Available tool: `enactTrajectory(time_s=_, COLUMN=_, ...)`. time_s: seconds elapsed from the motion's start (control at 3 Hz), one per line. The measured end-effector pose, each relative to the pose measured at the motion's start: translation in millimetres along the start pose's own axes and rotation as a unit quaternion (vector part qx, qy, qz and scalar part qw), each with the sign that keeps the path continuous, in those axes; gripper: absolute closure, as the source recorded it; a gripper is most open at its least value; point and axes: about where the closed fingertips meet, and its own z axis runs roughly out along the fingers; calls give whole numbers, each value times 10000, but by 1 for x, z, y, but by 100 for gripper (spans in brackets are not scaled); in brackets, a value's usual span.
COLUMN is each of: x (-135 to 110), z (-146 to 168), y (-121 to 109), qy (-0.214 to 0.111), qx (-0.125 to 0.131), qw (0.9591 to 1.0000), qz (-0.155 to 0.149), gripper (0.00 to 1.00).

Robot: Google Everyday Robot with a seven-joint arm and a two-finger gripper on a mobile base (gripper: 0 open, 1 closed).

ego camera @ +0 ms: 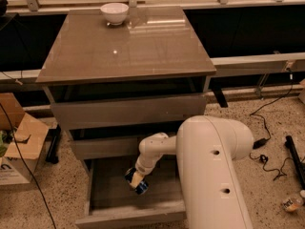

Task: Place pepsi can into bottom drawer

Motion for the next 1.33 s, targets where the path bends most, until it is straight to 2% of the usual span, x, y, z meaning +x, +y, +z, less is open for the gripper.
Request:
enactTrajectory(time_s=0.33, x=1, z=12, y=2, qy=265, qx=97, qw=9996, qz=-10, gripper=100)
enactTrajectory(time_s=0.67, x=15, z=45, y=3, qy=508, qx=271, qw=9982, qz=133, gripper=100)
enactTrajectory(time_s=1.0, x=36, z=81, y=-4, qy=599, qx=322, qw=9962, qz=538, gripper=100)
enactTrajectory(time_s=1.33, x=52, z=113, y=-9, qy=624, qx=241, qw=9939, qz=872, gripper=81)
